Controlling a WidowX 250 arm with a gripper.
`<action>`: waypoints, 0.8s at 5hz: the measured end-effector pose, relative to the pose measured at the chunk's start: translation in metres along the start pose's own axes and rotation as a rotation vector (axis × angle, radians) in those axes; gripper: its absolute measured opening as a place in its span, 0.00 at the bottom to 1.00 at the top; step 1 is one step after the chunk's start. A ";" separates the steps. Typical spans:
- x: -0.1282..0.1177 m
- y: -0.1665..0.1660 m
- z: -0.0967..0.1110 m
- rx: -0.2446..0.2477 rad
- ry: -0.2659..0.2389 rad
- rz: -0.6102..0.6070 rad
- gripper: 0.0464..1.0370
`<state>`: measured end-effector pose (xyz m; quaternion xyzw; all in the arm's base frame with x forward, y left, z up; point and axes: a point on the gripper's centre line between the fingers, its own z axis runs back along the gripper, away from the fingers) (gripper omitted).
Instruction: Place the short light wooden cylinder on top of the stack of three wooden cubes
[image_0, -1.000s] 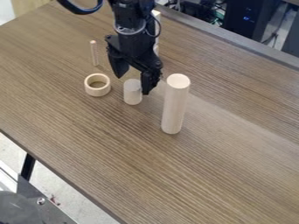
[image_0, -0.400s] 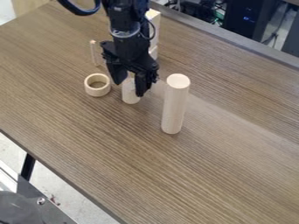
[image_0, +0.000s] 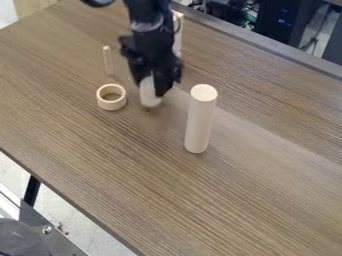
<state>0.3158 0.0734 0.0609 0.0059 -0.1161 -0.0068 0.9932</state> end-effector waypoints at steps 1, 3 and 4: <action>0.036 0.002 0.029 -0.006 -0.059 -0.014 0.48; 0.083 0.004 0.089 -0.020 -0.103 -0.031 0.48; 0.093 0.007 0.091 -0.018 -0.116 -0.037 0.48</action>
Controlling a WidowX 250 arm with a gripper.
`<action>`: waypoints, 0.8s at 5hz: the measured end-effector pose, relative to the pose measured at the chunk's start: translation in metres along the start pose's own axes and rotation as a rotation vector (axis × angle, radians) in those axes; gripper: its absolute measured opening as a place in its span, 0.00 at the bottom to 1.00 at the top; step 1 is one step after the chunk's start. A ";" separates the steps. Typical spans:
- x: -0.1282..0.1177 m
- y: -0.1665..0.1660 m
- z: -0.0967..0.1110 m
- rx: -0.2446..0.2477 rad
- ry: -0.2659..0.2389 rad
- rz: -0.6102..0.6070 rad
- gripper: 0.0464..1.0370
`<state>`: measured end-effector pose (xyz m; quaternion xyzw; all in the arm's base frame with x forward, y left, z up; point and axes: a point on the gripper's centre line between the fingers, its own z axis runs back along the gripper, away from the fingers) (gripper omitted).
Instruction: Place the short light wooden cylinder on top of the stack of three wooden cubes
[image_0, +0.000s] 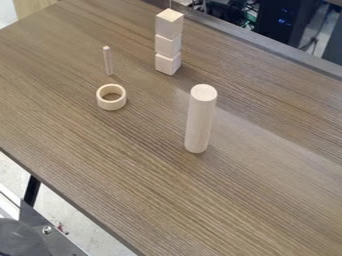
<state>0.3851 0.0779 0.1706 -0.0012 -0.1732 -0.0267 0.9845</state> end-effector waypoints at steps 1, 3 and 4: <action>0.002 0.008 -0.013 -0.002 0.019 -0.003 0.48; 0.012 0.015 -0.035 -0.005 0.043 -0.032 0.48; 0.013 0.020 -0.040 -0.005 0.049 -0.026 0.48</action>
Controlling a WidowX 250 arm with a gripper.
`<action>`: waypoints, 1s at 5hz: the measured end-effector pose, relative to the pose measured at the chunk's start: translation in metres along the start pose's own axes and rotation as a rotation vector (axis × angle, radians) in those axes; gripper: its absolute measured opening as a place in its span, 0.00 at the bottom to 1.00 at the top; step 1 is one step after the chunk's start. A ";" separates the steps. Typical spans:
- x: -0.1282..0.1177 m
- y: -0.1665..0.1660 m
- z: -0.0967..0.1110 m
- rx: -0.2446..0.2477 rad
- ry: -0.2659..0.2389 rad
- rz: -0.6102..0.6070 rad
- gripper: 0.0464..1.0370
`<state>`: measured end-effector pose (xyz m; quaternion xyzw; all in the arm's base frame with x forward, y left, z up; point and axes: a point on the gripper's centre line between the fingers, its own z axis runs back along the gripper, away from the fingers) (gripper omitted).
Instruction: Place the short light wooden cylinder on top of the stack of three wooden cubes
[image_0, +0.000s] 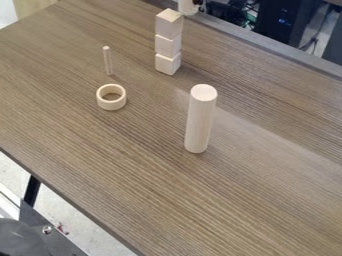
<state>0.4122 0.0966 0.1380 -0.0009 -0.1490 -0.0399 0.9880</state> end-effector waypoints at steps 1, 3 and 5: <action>-0.001 0.007 0.000 0.003 0.004 0.014 0.48; -0.004 0.014 0.001 0.004 0.006 0.037 0.48; -0.005 0.018 0.001 0.004 0.005 0.048 0.48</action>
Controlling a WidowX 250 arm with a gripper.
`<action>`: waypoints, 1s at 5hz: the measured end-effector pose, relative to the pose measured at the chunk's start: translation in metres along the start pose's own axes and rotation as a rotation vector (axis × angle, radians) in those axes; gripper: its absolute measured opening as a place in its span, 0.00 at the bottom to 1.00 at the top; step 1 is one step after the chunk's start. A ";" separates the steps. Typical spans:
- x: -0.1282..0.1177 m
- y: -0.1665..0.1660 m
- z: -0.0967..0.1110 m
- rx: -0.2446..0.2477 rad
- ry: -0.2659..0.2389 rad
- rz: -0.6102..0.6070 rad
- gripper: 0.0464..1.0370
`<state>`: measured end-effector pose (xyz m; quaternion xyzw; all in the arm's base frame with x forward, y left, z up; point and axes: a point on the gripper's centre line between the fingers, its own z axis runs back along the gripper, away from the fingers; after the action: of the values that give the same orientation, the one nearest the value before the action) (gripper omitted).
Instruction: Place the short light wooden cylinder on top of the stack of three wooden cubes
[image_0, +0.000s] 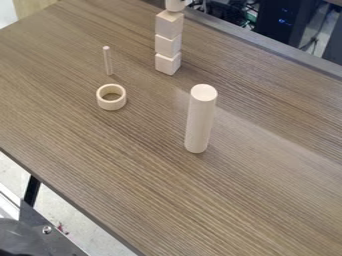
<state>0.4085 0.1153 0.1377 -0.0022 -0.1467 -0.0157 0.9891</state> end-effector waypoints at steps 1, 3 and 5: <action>0.000 0.000 -0.001 0.000 0.001 -0.001 0.48; -0.006 0.000 -0.005 -0.002 0.020 0.002 0.48; -0.011 0.000 -0.007 -0.001 0.047 -0.012 0.86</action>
<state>0.3999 0.1156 0.1281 -0.0012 -0.1233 -0.0216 0.9921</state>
